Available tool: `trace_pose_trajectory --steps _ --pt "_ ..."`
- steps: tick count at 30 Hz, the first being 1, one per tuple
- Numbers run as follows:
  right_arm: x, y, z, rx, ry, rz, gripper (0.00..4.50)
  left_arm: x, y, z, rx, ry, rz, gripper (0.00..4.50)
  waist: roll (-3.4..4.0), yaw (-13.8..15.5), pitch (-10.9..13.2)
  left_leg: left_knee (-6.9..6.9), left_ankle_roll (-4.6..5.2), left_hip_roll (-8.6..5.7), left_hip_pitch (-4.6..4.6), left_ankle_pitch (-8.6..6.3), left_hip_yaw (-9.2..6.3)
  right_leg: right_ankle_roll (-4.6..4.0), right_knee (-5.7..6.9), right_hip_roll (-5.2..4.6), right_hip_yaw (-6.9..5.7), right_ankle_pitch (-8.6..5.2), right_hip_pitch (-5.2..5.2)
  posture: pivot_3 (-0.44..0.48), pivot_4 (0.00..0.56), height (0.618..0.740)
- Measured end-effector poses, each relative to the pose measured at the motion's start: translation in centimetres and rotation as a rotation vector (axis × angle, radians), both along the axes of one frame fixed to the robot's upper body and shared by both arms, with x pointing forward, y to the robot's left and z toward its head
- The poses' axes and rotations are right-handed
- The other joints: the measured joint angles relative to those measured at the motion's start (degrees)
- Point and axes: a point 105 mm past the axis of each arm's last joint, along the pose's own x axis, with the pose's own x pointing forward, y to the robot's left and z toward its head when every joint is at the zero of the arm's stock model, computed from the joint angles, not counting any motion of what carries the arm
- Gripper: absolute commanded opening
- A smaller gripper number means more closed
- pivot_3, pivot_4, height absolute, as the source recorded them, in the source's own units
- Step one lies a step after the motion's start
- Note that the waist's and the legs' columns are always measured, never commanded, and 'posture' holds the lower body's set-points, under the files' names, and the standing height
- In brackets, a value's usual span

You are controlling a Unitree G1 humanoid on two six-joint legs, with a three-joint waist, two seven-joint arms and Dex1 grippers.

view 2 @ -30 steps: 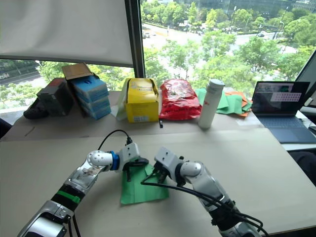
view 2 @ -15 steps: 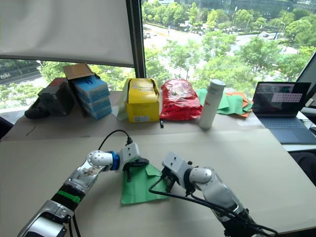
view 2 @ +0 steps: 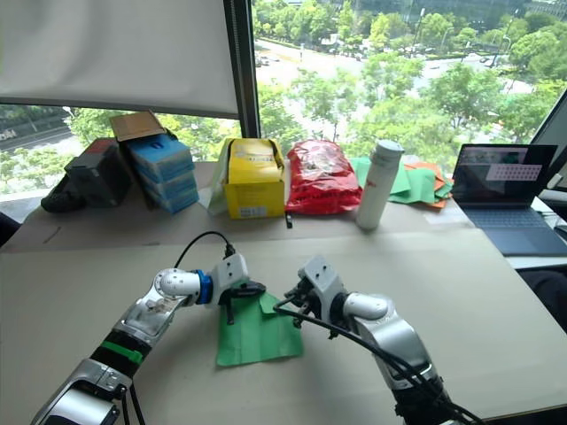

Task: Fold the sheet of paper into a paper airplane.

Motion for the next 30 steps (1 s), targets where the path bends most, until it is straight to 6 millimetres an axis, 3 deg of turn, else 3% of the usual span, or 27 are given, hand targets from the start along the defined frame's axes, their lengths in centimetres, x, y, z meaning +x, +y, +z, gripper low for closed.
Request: trace_pose_trajectory --steps 3,8,11,14,18,22,28,30 --pt "0.1 1.1 0.9 0.027 -0.032 0.033 0.01 0.3 0.6 2.2 -0.118 0.016 0.06 0.0 0.0 0.0 0.0 0.01 -0.07 0.0 -0.12 0.04 -0.05 0.0 -0.03 0.04 -0.05 0.0 -0.09 0.0 0.15 0.74" --pt "0.3 2.7 -1.7 -0.044 0.005 0.07 0.01 0.2 4.0 4.3 -0.232 0.046 0.197 0.0 0.02 -0.3 0.0 -0.01 -0.24 -0.02 -0.14 0.14 0.0 0.03 -0.01 0.07 -0.14 0.0 -0.07 0.0 0.15 0.74" --pt "0.3 2.9 -3.3 -0.104 0.026 0.081 0.0 -0.9 5.6 3.3 -0.299 0.128 0.273 0.78 0.03 -0.2 0.1 0.0 -0.35 -0.03 -0.19 0.21 -0.01 0.08 -0.02 0.06 -0.17 0.01 -0.07 0.0 0.15 0.74" --pt "0.0 3.1 -4.2 -0.148 0.023 0.105 0.0 -3.0 6.8 1.9 -0.387 0.251 0.345 1.86 0.02 -0.2 0.1 -0.01 -0.36 -0.02 -0.21 0.21 -0.02 0.1 -0.05 0.02 -0.09 0.02 -0.06 0.0 0.15 0.74" --pt "-0.1 3.1 -4.9 -0.165 0.033 0.118 0.0 -4.5 7.2 1.4 -0.494 0.346 0.411 3.15 -0.03 0.3 0.1 0.01 -0.38 -0.04 -0.19 0.21 -0.13 0.1 -0.21 -0.08 -0.04 0.02 0.0 0.0 0.15 0.74" --pt "-0.2 3.2 -5.1 -0.176 0.021 0.129 0.0 -5.8 6.2 -0.4 -0.598 0.454 0.475 3.15 -0.04 0.2 0.1 -0.04 -0.43 -0.03 -0.01 0.23 -0.13 0.09 -0.2 -0.2 0.04 0.02 0.11 0.0 0.15 0.74" --pt "-0.2 3.2 -5.2 -0.184 0.016 0.128 0.0 -5.6 5.8 -0.5 -0.598 0.448 0.528 3.15 -0.03 0.3 0.1 -0.15 -0.54 -0.05 0.13 0.28 -0.16 0.02 -0.16 -0.4 0.07 0.04 0.16 0.0 0.15 0.74" --pt "-0.2 3.3 -5.2 -0.181 0.014 0.129 0.0 -5.5 5.7 -0.5 -0.605 0.44 0.539 2.61 -0.03 0.3 0.1 -0.15 -0.54 -0.05 0.13 0.28 -0.16 0.01 -0.16 -0.45 0.07 0.04 0.16 0.0 0.15 0.74"
